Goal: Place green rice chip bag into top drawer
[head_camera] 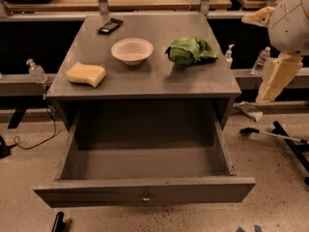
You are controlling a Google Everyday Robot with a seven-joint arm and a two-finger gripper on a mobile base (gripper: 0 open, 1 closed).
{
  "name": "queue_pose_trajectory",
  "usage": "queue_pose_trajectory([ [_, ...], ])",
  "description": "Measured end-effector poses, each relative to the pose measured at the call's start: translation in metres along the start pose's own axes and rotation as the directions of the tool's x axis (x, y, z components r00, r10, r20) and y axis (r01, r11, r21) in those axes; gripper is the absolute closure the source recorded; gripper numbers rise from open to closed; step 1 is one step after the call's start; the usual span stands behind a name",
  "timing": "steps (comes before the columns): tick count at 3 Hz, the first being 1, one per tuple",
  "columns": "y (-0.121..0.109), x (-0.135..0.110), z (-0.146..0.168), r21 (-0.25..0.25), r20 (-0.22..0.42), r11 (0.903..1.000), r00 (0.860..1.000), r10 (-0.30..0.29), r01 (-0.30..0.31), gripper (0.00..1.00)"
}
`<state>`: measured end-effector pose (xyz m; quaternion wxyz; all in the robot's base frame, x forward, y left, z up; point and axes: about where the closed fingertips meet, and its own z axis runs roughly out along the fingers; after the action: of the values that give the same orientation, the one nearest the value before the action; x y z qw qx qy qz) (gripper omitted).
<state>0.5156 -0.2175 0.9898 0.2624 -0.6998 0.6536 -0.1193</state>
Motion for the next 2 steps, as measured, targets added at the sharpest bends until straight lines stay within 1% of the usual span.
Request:
queue_pose_trajectory([
  [1,-0.040,-0.009,0.026,0.020,0.061,0.9905,0.989,-0.137,0.136,0.00],
  [2,-0.098,-0.031,0.076,0.035,0.160,0.9700,0.957,-0.243,0.241,0.00],
])
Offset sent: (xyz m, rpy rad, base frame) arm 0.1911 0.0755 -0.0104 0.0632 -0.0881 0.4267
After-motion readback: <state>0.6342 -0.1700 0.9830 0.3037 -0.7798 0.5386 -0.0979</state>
